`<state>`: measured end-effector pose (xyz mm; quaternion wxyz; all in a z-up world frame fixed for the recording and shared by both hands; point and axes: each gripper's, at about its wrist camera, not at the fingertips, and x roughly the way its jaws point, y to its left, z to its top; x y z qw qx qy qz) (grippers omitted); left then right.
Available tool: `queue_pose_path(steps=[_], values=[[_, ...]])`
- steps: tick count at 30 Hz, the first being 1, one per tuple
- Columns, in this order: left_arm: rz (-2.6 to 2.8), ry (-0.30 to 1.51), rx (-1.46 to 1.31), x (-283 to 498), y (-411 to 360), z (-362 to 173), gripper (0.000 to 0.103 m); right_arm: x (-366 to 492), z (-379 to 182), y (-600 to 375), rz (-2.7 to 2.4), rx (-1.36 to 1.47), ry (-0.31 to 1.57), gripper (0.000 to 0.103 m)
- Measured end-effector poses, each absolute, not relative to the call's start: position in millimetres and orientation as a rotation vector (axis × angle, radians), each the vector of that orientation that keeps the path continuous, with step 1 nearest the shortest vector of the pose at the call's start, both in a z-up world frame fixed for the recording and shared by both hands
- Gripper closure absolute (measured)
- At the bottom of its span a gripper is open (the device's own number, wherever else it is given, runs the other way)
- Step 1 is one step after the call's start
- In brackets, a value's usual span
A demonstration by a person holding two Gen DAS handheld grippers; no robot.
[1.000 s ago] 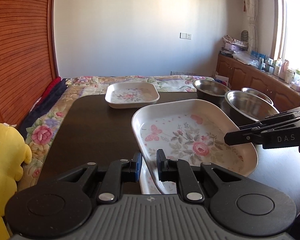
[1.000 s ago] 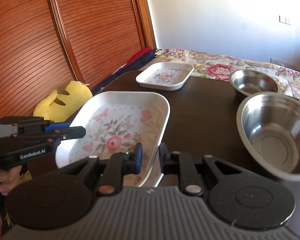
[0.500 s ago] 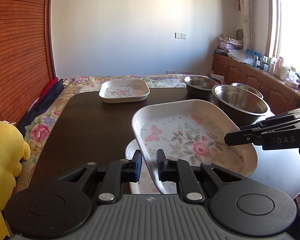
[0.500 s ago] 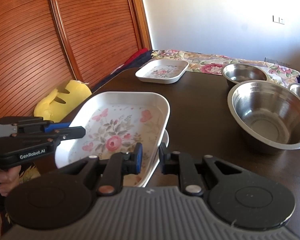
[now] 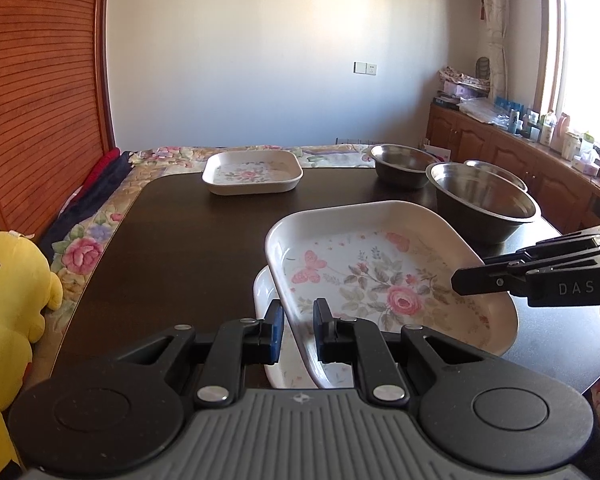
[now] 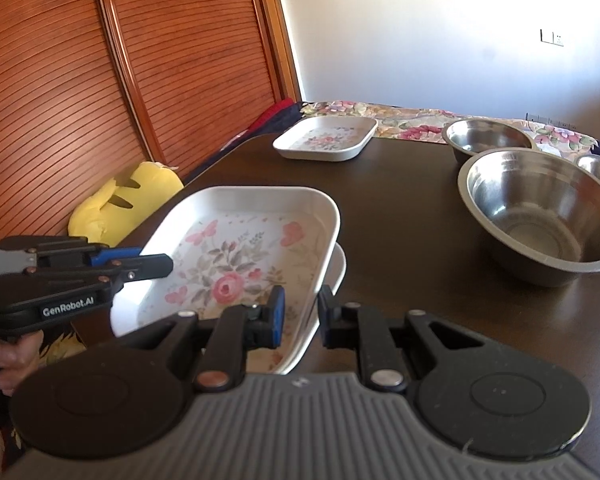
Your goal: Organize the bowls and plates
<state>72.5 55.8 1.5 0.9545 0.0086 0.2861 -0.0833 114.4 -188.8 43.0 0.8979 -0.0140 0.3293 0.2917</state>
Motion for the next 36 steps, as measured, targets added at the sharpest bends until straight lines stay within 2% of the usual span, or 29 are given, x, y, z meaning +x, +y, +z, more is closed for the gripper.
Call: queue_pose_path(steps=[27,36], values=[[-0.136,0.619,0.044,93,58,-19,0.087,111,21,-173,0.555,-0.049,0.676,0.083],[-0.132,0.605,0.041,92,64,-18,0.083,112,25,-176,0.562,-0.048,0.648,0.082]])
